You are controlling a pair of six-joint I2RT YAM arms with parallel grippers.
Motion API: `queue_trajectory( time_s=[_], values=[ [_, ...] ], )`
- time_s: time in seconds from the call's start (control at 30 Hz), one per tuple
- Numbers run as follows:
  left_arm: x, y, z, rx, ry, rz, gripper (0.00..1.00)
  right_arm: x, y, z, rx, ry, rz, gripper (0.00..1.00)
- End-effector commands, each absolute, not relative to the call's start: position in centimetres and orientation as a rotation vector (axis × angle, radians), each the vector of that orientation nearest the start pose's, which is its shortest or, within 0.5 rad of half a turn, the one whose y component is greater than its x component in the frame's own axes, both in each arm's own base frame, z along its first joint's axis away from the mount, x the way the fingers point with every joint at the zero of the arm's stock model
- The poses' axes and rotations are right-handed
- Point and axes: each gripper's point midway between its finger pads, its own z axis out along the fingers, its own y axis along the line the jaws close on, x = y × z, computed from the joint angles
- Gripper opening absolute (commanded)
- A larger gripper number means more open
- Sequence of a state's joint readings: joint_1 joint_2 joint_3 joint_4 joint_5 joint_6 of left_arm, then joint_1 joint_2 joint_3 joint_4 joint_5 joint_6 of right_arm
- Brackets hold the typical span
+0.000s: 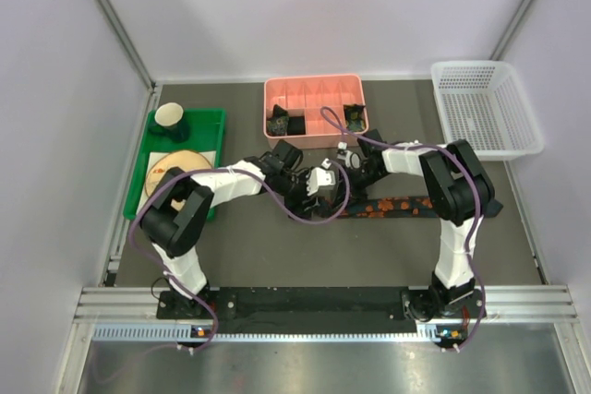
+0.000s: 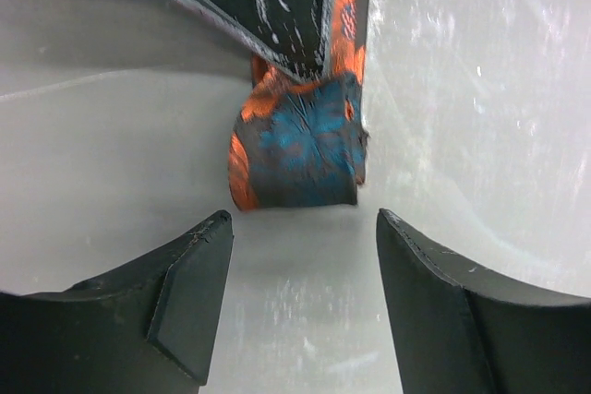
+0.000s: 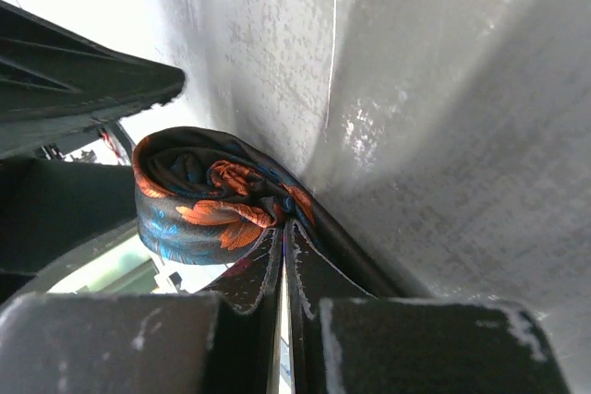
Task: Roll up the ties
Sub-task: Roll the tie at the center of the board.
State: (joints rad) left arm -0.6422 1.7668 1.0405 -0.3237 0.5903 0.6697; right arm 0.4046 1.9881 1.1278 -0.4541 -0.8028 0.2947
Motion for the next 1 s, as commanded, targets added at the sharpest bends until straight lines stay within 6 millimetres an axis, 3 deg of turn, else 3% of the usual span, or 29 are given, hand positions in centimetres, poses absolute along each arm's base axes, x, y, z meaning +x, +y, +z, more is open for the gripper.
queue_trajectory(
  time_s=[0.0,0.13,0.37,0.53,0.8,0.97],
  values=[
    [27.1,-31.9,4.7,1.606,1.846,-0.855,0.68,26.4,23.6,-0.5,-0.352,2.933,1.064,0.0],
    [27.3,-33.3,5.2,1.541,1.871,-0.929,0.66,26.4,23.8,-0.3,-0.361,2.923,1.081,0.0],
    [26.4,-34.0,4.7,1.572,1.885,-0.981,0.42,26.3,24.1,-0.3,-0.369,2.918,1.096,0.0],
    [25.3,-34.5,5.4,1.654,1.794,-0.944,0.34,26.4,24.4,-0.3,-0.363,2.916,1.107,0.0],
    [23.9,-34.2,1.9,1.944,1.76,-0.632,0.31,25.7,25.2,0.2,-0.402,2.901,1.17,0.0],
    [23.1,-31.7,-1.1,2.145,1.828,-0.473,0.22,25.0,25.1,1.0,-0.463,2.903,1.219,0.0]
  ],
)
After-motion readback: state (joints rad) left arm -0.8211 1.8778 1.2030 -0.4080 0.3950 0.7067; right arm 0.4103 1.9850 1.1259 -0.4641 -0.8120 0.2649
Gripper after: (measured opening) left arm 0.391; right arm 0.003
